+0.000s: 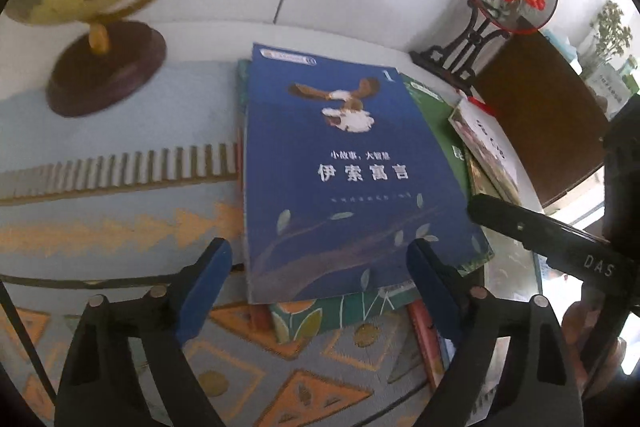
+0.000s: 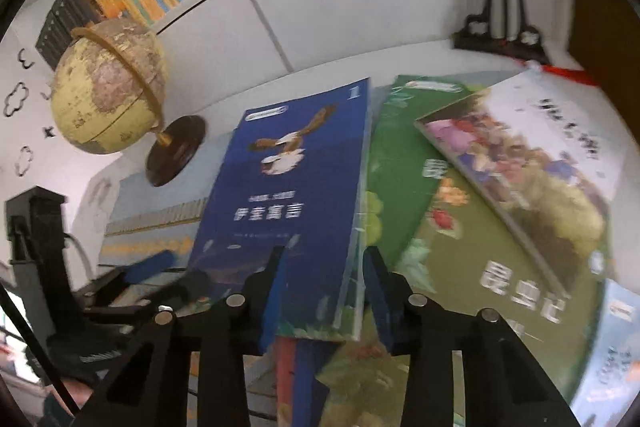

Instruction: Organize books

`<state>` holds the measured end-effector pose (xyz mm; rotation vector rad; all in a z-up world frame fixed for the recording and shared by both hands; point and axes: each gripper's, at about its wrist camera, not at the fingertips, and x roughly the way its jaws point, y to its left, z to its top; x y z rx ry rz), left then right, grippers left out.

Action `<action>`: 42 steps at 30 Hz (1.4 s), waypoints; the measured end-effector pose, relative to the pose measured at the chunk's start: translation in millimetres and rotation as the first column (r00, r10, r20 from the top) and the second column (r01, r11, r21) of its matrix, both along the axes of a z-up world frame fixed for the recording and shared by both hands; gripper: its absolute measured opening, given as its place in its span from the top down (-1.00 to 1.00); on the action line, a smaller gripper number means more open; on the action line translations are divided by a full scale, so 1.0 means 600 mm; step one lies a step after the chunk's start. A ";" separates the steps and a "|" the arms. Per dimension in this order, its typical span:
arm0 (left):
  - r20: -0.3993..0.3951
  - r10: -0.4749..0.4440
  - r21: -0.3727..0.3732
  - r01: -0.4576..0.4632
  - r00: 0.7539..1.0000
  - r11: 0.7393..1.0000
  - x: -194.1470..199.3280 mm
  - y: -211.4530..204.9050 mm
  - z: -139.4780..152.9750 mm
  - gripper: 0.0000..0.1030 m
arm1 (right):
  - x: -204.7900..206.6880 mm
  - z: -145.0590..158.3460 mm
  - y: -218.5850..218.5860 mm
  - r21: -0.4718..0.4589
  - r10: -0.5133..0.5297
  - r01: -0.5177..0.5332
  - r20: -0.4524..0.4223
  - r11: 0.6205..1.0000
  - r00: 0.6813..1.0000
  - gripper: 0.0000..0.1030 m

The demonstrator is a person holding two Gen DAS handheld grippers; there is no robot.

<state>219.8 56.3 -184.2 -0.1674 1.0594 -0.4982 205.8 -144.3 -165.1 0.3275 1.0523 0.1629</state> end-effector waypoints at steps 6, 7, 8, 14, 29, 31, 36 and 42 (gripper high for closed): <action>-0.013 -0.010 -0.013 0.010 1.000 1.000 0.004 -0.005 -0.008 -0.69 | 0.004 -0.010 0.005 0.012 0.022 -0.022 -0.012 1.000 1.000 0.28; -0.015 -0.008 -0.014 0.008 1.000 1.000 0.005 -0.005 -0.009 -0.68 | 0.005 -0.009 0.005 0.011 0.025 -0.025 -0.013 1.000 1.000 0.28; -0.015 -0.007 -0.018 0.007 1.000 1.000 0.006 -0.005 -0.009 -0.68 | 0.006 -0.010 0.005 0.009 0.025 -0.025 -0.016 1.000 1.000 0.28; -0.004 -0.021 -0.017 0.021 1.000 1.000 0.003 -0.006 -0.006 -0.68 | 0.012 -0.012 0.013 -0.039 0.010 -0.010 -0.017 0.999 1.000 0.27; 0.088 -0.204 0.186 0.185 0.975 0.965 -0.069 -0.052 0.030 -0.68 | -0.027 -0.007 -0.031 0.103 0.032 -0.029 -0.028 0.994 0.999 0.24; 0.070 -0.208 0.170 0.194 0.976 0.966 -0.093 -0.050 0.026 -0.68 | -0.044 -0.007 -0.041 0.110 0.040 -0.035 -0.040 0.993 0.998 0.24; 0.029 -0.221 0.115 0.217 0.975 0.969 -0.145 -0.048 0.014 -0.68 | -0.104 0.000 -0.060 0.069 0.071 -0.067 -0.060 0.995 0.996 0.21; -0.033 -0.194 0.010 0.194 0.980 0.981 -0.148 -0.039 -0.007 -0.68 | -0.138 -0.028 -0.066 0.028 0.101 -0.098 -0.128 0.995 0.987 0.21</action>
